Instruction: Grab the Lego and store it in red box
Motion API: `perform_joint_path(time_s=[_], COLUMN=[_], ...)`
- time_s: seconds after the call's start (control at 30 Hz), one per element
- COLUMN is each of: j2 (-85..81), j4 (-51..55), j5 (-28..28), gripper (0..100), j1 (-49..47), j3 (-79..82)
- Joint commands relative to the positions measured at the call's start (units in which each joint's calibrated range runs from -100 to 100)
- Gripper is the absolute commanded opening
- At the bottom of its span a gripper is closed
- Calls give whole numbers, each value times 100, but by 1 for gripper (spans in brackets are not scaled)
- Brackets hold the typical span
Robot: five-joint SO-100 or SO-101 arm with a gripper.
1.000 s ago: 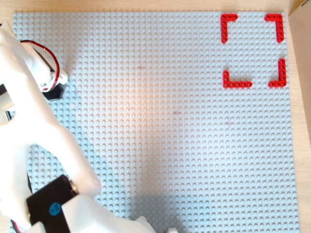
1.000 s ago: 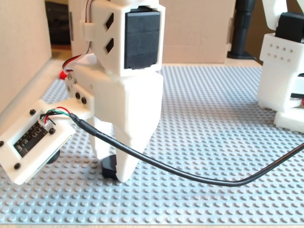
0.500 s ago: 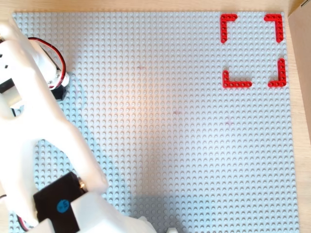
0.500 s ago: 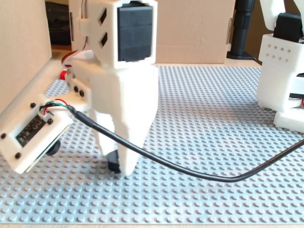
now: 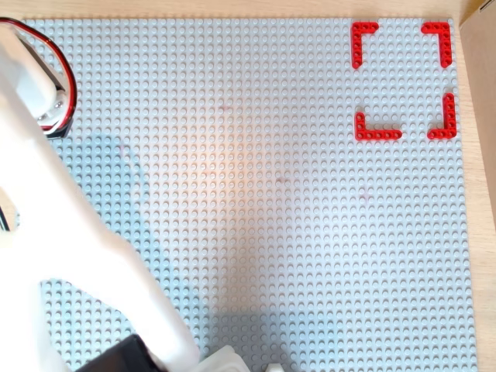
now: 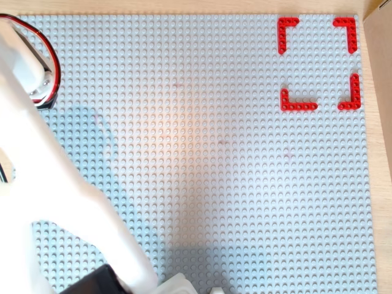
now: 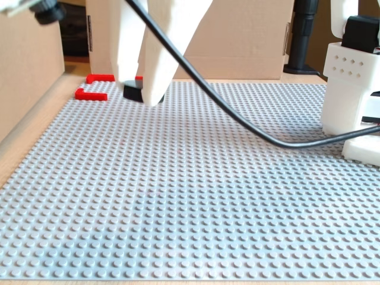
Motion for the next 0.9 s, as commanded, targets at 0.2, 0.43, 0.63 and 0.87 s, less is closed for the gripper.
perform_joint_path(time_s=[0.2,0.43,0.63,0.87], j2=[-1470,-2131,-2547,-2657], j4=[266,258,144,-216], j5=[21,-20,21,89], gripper=[9,9,9,9], j1=[4,532,1857,2795], j3=[-450,-496,-550,-541])
